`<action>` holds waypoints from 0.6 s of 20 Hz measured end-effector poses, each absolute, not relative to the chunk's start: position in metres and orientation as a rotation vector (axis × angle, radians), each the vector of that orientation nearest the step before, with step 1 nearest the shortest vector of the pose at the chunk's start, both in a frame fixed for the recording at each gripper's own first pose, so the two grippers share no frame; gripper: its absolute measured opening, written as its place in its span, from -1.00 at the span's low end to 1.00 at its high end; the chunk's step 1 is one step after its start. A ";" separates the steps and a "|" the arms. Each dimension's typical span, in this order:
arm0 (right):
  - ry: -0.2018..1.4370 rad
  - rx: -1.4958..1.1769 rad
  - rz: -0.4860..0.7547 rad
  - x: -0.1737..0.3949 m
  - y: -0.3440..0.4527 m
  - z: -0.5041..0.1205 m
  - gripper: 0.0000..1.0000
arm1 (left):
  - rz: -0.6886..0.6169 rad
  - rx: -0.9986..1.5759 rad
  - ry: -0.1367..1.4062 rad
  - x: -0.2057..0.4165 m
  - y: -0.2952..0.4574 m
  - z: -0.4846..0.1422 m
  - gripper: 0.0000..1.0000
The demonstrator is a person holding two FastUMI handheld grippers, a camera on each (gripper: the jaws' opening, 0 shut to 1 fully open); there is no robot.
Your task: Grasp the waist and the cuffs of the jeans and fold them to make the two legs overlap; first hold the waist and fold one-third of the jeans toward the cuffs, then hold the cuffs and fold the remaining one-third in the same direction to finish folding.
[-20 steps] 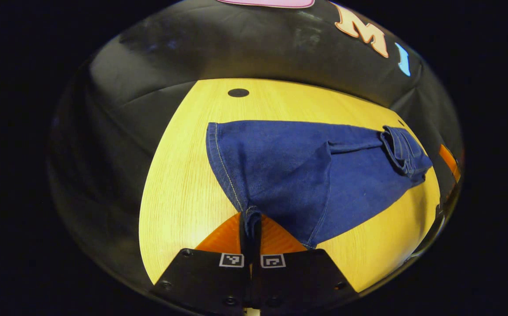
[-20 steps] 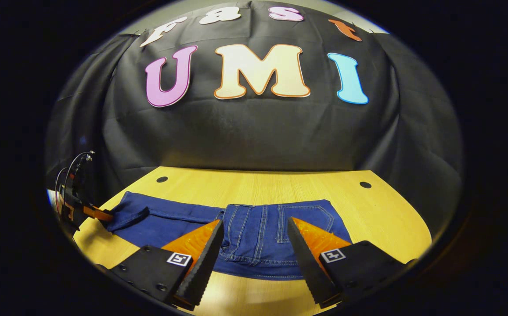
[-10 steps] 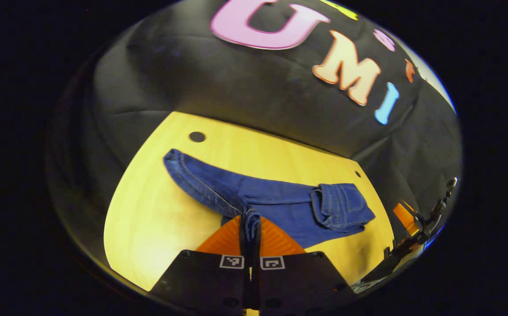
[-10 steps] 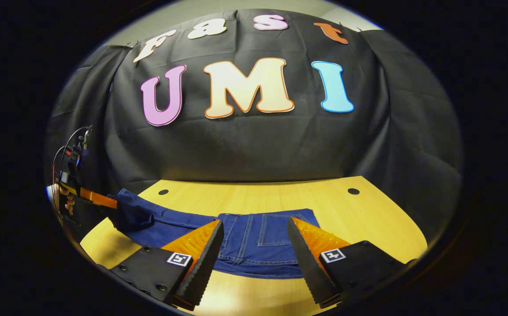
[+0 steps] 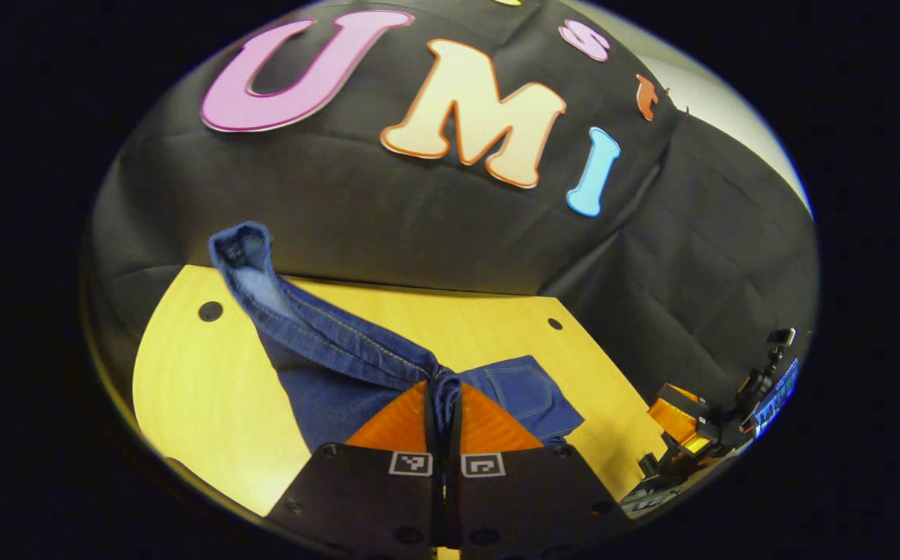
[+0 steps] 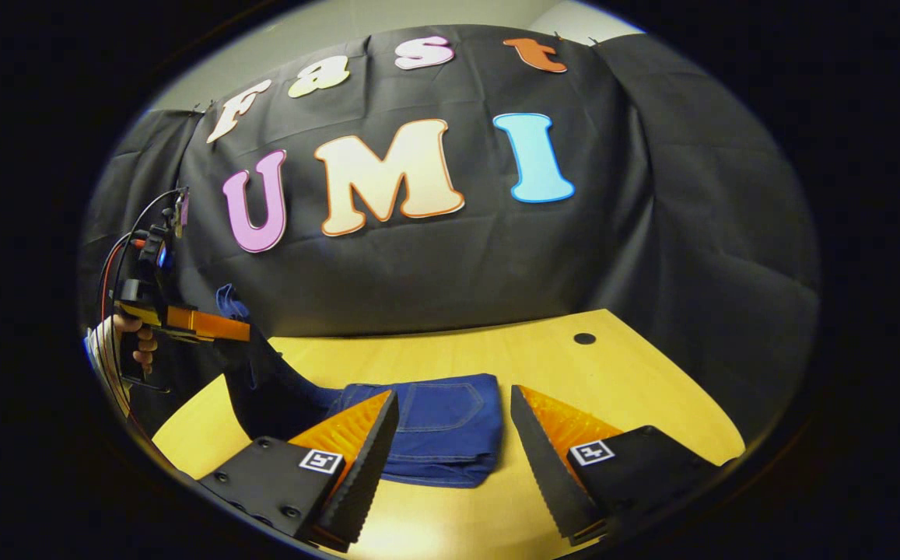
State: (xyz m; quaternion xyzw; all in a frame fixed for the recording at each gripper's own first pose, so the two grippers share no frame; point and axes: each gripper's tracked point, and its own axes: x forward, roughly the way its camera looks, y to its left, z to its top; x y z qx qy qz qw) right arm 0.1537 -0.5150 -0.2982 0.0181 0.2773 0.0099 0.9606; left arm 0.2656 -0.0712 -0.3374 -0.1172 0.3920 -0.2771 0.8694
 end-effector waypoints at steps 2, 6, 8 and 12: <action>0.558 0.037 0.009 0.155 -0.534 -0.295 0.75 | -0.613 -0.219 0.825 0.266 -0.100 -0.339 -1.00; 0.558 0.025 -0.001 0.154 -0.561 -0.289 0.75 | -0.673 -0.188 0.848 0.262 -0.153 -0.349 -1.00; 0.567 0.022 -0.002 0.154 -0.571 -0.291 0.75 | -0.698 -0.191 0.860 0.261 -0.179 -0.357 -1.00; 0.589 0.015 0.004 0.153 -0.587 -0.298 0.75 | -0.719 -0.150 0.890 0.256 -0.224 -0.389 -1.00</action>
